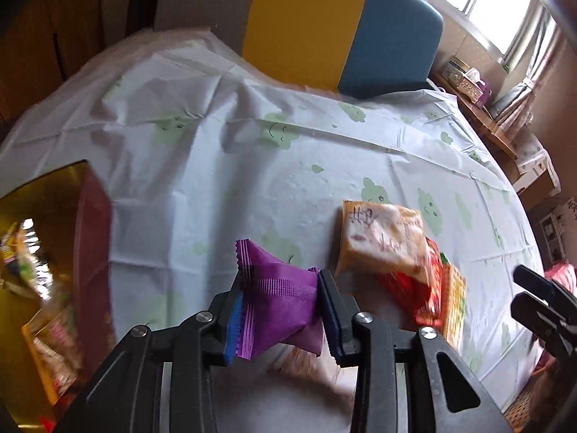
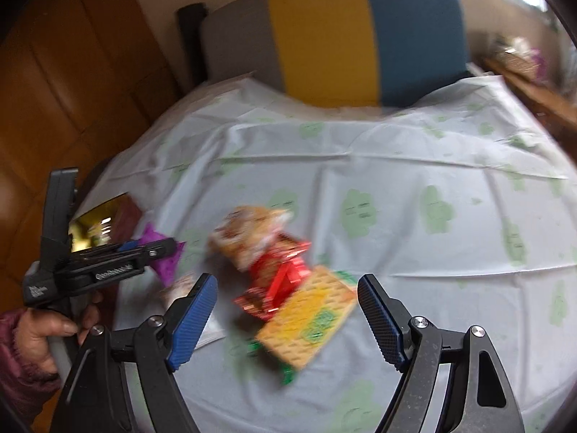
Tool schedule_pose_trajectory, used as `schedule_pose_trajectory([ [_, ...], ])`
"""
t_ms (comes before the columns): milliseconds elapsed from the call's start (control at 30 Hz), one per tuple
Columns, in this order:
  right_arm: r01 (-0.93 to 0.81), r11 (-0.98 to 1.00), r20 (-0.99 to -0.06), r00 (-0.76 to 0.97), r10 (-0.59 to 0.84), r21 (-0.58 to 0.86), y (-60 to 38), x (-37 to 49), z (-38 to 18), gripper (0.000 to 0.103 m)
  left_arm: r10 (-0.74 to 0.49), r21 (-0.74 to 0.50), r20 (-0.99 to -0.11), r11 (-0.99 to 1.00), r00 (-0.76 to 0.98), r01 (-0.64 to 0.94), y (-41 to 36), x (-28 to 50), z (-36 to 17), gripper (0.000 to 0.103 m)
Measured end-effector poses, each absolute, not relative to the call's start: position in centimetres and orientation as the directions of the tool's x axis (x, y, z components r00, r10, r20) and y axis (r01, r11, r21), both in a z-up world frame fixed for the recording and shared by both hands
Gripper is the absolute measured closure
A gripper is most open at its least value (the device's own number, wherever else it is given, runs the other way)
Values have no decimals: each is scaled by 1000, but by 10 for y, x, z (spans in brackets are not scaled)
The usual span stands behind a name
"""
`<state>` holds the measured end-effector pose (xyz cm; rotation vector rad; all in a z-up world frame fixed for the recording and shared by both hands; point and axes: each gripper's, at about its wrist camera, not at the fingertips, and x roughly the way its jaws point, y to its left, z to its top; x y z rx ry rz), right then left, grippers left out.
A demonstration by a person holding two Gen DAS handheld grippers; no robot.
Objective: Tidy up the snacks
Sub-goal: 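Close the left gripper on the purple snack pack and lift it, then drop the purple pack into the tin with left while right grasps the white BA ZHEN packet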
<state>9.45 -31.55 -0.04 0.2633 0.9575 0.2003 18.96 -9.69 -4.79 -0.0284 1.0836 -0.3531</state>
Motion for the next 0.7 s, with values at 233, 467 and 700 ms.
schedule_pose_trajectory([
  [233,-239,926,-796,475,375,293,-269,89,-13,24,-320,-214,-838,938,441,274,-81,161,-36,66],
  [467,-332,906,-833,394,388,264,-225,94,-39,36,-347,-249,-811,933,471,259,-55,138,-18,66],
  [700,-323,923,-860,387,332,210,-205,114,-61,36,-354,-280,-778,935,519,218,-12,117,1,66],
])
